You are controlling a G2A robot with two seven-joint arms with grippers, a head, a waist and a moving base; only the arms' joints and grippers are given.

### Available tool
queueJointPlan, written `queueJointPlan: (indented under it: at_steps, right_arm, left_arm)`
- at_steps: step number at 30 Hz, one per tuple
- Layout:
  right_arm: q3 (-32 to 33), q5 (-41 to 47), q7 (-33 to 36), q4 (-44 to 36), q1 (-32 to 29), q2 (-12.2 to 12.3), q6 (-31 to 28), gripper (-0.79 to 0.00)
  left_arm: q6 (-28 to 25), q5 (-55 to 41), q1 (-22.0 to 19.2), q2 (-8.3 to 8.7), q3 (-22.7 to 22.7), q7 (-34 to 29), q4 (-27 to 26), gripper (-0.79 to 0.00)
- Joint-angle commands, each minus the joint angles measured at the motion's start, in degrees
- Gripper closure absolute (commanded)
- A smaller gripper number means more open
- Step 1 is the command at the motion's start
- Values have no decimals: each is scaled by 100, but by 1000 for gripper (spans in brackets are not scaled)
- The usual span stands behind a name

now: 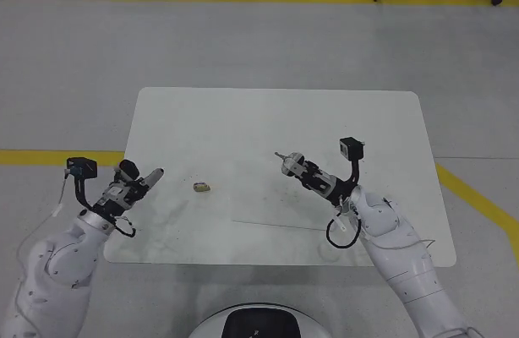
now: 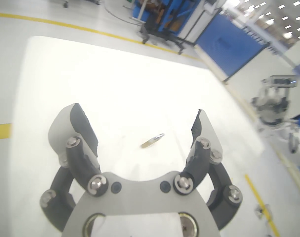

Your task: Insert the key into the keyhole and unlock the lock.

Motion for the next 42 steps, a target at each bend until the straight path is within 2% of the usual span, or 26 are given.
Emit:
queueJointPlan:
  at_steps: [1, 4, 9, 11, 13, 14, 20, 21, 26, 31, 36, 42]
  right_arm:
    - [0, 1, 0, 0, 0, 0, 0, 0]
    - [0, 1, 0, 0, 0, 0, 0, 0]
    - [0, 1, 0, 0, 0, 0, 0, 0]
    - [0, 1, 0, 0, 0, 0, 0, 0]
    - [0, 1, 0, 0, 0, 0, 0, 0]
    - [0, 1, 0, 0, 0, 0, 0, 0]
    - [0, 1, 0, 0, 0, 0, 0, 0]
    - [0, 1, 0, 0, 0, 0, 0, 0]
    - [0, 1, 0, 0, 0, 0, 0, 0]
    - [0, 1, 0, 0, 0, 0, 0, 0]
    - [0, 1, 0, 0, 0, 0, 0, 0]
    - [0, 1, 0, 0, 0, 0, 0, 0]
  left_arm:
    - [69, 705, 269, 10, -39, 136, -140, -785]
    - [48, 1499, 363, 20, 172, 146, -236, -785]
    - [234, 3011, 61, 14, 860, 55, -229, -785]
    - [333, 3336, -116, 0, 1104, 71, -159, -727]
    - [403, 3454, -326, -19, 1287, 102, -28, -674]
    - [417, 3514, -428, -26, 1365, 81, 34, -619]
    - [277, 3640, -760, -35, 1592, -91, 196, -560]
    - [247, 3676, -791, -32, 1601, -132, 211, -514]
    - [247, 3875, -954, -27, 1694, -315, 343, -508]
    - [245, 3889, -1045, -41, 1838, -283, 388, -468]
    - [264, 3950, -1119, -50, 1954, -298, 466, -391]
    - [321, 3970, -1151, -54, 1997, -271, 510, -342]
